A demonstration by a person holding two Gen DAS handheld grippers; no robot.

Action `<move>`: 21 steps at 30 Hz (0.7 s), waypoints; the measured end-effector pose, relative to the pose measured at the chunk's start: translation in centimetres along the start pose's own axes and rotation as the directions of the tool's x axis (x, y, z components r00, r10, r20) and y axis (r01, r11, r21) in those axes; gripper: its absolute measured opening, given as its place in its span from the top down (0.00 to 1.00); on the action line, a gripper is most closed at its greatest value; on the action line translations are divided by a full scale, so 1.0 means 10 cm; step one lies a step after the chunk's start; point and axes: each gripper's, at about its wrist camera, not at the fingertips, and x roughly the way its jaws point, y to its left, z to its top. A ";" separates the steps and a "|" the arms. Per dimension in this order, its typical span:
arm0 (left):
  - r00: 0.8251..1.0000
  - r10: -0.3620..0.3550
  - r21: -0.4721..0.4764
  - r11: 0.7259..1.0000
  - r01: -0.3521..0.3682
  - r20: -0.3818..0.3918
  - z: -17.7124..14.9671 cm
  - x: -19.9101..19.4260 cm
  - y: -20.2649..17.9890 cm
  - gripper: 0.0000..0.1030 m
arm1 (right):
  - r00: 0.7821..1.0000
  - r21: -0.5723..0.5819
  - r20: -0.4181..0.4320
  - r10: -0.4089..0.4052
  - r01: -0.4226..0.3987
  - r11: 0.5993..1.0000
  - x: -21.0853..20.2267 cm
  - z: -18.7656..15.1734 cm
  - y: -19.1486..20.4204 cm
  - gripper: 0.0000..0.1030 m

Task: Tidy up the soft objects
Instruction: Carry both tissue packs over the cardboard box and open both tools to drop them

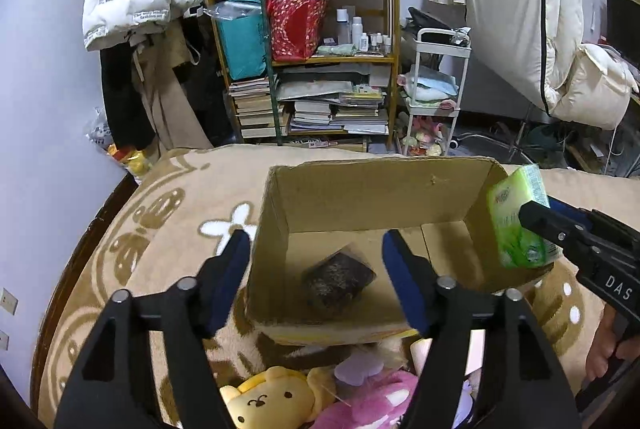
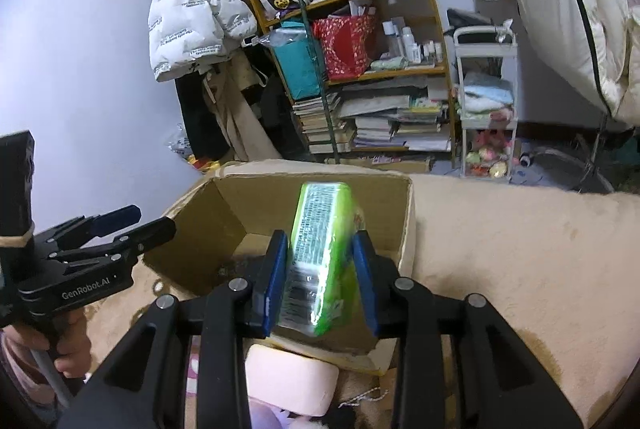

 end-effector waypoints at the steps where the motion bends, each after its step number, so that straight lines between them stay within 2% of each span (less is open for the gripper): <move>1: 1.000 0.007 -0.003 1.000 -0.007 0.001 -0.01 -0.01 0.01 0.25 | 1.000 0.011 0.002 0.009 -0.009 1.000 -0.01 0.00 -0.01 0.65; 4: 0.999 0.049 0.004 0.999 -0.049 -0.002 -0.04 -0.04 0.05 0.15 | 1.000 0.012 -0.001 0.016 -0.016 1.000 -0.04 0.00 -0.02 0.62; 6: 0.996 0.086 0.006 0.996 -0.086 -0.008 -0.06 -0.07 0.08 0.14 | 1.000 0.014 -0.012 0.025 -0.025 1.000 -0.04 -0.01 -0.02 0.45; 7: 0.995 0.099 0.004 0.995 -0.099 -0.007 -0.08 -0.11 0.10 0.14 | 1.000 0.022 -0.012 0.025 -0.025 0.999 -0.06 -0.02 -0.02 0.41; 9: 0.994 0.107 -0.001 0.994 -0.107 -0.006 -0.12 -0.18 0.13 0.06 | 1.000 0.032 -0.004 0.015 -0.015 0.999 -0.13 -0.05 0.01 0.33; 14: 0.993 0.117 0.000 0.993 -0.117 -0.009 -0.23 -0.37 0.19 0.04 | 1.000 0.000 0.020 0.017 -0.017 1.000 -0.36 -0.13 0.17 0.13; 17: 0.992 0.122 0.007 0.992 -0.122 -0.001 -0.30 -0.53 0.19 0.03 | 1.000 -0.042 0.025 -0.009 0.010 0.999 -0.48 -0.16 0.29 0.01; 21: 0.990 0.139 0.008 0.990 -0.139 0.002 -0.38 -0.68 0.18 0.01 | 0.999 -0.054 0.036 -0.022 0.024 0.998 -0.63 -0.21 0.36 0.00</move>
